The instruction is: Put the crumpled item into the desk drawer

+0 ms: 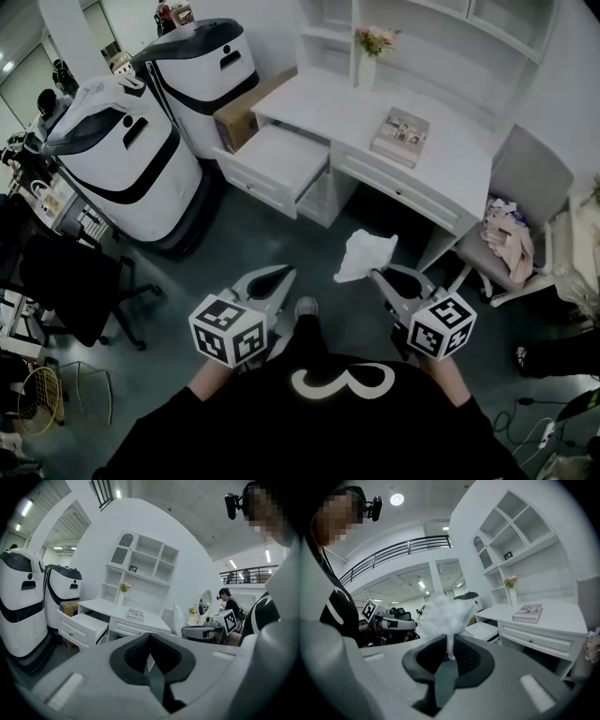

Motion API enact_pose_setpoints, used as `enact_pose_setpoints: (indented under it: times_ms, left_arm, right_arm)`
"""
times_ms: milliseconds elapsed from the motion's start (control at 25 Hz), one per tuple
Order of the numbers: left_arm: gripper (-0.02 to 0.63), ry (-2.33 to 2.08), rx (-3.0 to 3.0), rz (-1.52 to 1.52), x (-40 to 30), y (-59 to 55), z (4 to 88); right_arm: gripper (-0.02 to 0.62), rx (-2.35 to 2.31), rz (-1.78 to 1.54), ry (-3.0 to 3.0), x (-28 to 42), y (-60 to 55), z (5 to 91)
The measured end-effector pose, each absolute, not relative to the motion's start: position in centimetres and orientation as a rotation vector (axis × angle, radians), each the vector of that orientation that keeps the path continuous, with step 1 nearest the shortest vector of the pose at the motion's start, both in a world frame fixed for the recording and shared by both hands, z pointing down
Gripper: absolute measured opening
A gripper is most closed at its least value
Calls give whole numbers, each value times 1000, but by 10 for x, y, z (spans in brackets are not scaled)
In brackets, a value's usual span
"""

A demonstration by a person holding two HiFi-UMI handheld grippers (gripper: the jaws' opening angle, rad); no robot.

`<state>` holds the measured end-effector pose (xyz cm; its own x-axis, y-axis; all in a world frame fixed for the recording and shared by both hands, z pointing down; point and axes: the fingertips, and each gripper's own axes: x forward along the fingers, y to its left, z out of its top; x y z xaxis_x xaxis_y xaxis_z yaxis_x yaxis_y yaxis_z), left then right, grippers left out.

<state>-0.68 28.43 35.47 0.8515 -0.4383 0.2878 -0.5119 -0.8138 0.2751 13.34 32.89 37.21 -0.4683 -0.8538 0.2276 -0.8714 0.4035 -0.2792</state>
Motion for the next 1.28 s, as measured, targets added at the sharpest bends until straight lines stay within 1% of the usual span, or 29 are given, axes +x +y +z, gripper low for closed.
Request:
enact_pose_setpoints:
  times_ms: [440,720,920,1280]
  left_arm:
    - [9,-720,2608,355,7,78,363]
    - [9,-736,2580,332,7,-38,365]
    - [9,-745,2590,326,4,-82,366]
    - [9,-827,2557,307,-17,-116,373]
  right_arm:
    - [49,1528,650,-2558,143,124,381]
    - [49,1483,648,-2529,138,11,381]
    - [49,1470,589,-2516,135,-36,376]
    - [49,1397,570,-2513,124,-76,384]
